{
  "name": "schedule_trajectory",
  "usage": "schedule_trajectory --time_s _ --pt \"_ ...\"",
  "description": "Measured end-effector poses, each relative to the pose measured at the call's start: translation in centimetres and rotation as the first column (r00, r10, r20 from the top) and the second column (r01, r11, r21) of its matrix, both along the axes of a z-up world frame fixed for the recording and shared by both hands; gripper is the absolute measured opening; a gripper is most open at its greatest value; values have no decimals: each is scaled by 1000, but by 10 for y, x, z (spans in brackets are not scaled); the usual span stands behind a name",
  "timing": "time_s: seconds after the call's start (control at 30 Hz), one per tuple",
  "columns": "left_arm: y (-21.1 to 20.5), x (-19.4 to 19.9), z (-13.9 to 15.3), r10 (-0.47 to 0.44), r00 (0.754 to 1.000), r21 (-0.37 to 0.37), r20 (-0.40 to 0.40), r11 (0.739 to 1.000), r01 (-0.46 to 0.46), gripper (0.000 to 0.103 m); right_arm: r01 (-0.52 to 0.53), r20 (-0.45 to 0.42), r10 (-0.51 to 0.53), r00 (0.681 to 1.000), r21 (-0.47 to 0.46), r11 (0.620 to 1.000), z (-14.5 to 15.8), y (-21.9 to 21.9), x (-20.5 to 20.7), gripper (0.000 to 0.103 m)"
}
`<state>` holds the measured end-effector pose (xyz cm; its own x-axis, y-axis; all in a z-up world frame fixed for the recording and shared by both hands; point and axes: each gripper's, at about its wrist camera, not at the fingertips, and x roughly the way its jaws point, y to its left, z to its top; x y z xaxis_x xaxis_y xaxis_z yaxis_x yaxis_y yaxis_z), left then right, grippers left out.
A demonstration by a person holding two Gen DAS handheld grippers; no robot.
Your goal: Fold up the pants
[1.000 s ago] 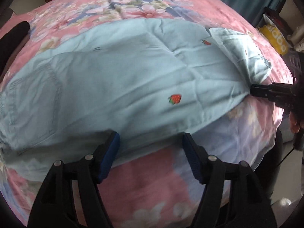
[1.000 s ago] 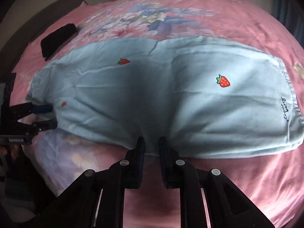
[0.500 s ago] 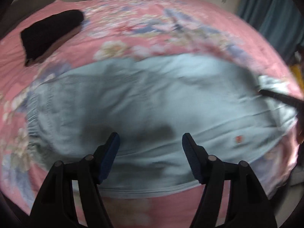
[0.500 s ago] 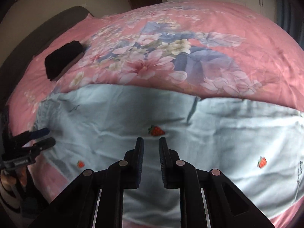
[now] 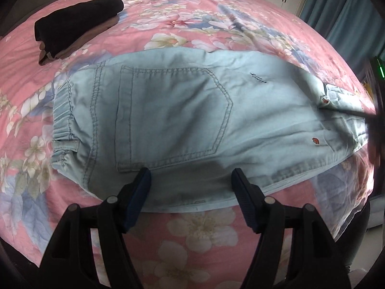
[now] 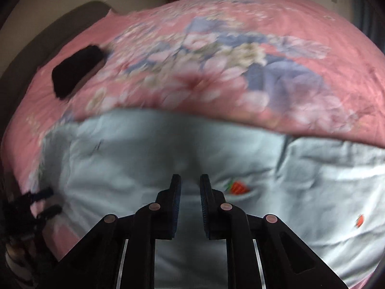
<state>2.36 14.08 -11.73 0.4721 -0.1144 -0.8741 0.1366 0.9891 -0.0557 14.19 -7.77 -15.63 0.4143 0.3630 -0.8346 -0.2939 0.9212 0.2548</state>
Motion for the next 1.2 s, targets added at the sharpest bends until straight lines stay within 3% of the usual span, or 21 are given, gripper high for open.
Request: schedule_trajectory --time_s 0.03,0.13,0.17,0.23,0.3,0.4,0.5,0.6,0.7,0.77,0.87,1.0,1.1,1.2 --pt "0 1 2 3 1000 -3 -6 1000 -3 69 -37 -7 37 999 -18 999 -6 9 -13 15" --pt "5 6 14 -7 1000 -42 6 999 7 69 -149 46 154 987 -95 984 -5 26 -58 31" --pt "7 8 19 -8 1000 -47 22 999 9 69 -170 36 174 984 -108 980 -2 27 -64 31" --pt "10 18 30 1 998 -33 67 999 1 71 -190 -23 189 982 -48 981 7 22 -59 31" --pt "16 33 35 24 995 -51 97 999 -19 71 -189 -47 194 980 97 977 24 16 -41 31" --pt "28 57 33 76 992 -98 105 993 -65 71 -168 34 165 986 141 976 50 23 -6 32" --pt "37 72 25 120 988 -47 96 992 -116 71 -151 46 145 988 223 963 61 37 41 32" --pt "50 72 9 125 991 -38 45 992 -124 70 -122 -8 128 992 266 956 53 54 97 32" --pt "60 62 -7 93 996 -53 15 994 -92 65 -100 -78 120 990 220 970 37 73 138 32" --pt "59 54 -8 56 997 -33 43 998 -55 65 -84 -144 115 983 207 975 25 79 154 32" --pt "58 55 -8 45 998 -27 43 999 -44 66 -68 -280 154 948 295 953 6 82 162 32" --pt "59 59 -9 49 998 -43 43 998 -47 68 -87 -299 215 930 390 917 9 81 160 32" --pt "56 59 -11 49 998 -28 49 998 -48 69 -129 -305 219 927 289 949 6 92 160 32" --pt "58 59 -11 51 997 -35 53 998 -49 69 -215 -259 271 927 224 951 10 110 149 17"
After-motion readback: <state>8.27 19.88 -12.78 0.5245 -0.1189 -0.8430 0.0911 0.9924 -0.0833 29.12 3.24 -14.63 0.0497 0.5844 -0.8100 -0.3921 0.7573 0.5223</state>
